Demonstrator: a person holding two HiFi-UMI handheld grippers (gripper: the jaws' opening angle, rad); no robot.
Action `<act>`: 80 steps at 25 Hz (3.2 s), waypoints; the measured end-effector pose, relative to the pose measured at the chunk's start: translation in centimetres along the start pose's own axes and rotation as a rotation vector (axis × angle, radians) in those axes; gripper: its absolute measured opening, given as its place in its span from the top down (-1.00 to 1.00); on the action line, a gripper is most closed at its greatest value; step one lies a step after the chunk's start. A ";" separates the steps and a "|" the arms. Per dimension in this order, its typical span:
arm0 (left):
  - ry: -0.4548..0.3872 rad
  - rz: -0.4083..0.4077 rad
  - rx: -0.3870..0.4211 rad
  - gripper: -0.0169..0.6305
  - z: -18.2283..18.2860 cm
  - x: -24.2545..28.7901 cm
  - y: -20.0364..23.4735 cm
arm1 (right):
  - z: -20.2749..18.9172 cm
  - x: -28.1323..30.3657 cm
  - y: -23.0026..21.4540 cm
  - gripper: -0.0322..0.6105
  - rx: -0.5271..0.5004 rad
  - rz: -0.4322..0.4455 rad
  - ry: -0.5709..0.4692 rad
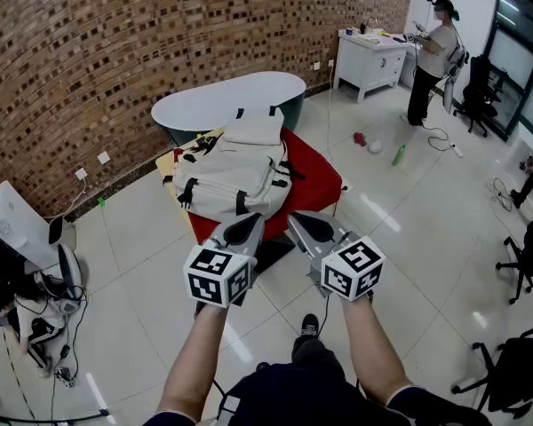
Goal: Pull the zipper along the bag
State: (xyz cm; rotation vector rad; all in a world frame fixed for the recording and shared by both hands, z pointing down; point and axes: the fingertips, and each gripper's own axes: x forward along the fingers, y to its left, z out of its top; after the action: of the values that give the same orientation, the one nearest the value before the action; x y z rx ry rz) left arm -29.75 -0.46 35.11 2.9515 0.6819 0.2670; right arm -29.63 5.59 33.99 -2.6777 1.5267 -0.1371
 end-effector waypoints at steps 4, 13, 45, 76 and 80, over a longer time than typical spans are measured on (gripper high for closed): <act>0.002 -0.016 0.001 0.94 -0.1 4.1 0.4 | -0.9 1.2 -3.7 0.89 0.005 0.011 0.018; 0.069 0.016 -0.019 0.94 -1.3 14.9 1.9 | -2.5 3.8 -14.0 0.89 -0.003 0.054 0.075; 0.300 0.456 -0.285 0.94 -9.3 26.2 17.2 | -20.0 25.2 -25.8 0.58 -0.141 0.298 0.632; 0.341 1.121 -0.498 0.94 -12.4 30.9 21.9 | -22.0 29.9 -31.3 0.83 -0.650 1.051 0.758; 0.306 1.120 -0.535 0.94 -12.8 31.1 22.3 | -22.0 30.7 -31.8 0.83 -0.773 1.079 0.767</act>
State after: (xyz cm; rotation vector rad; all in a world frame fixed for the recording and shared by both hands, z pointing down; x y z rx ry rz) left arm 4.81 -5.84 55.25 2.4257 -0.9532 0.8113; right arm 10.86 -4.74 60.36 -1.6930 3.6058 -0.6554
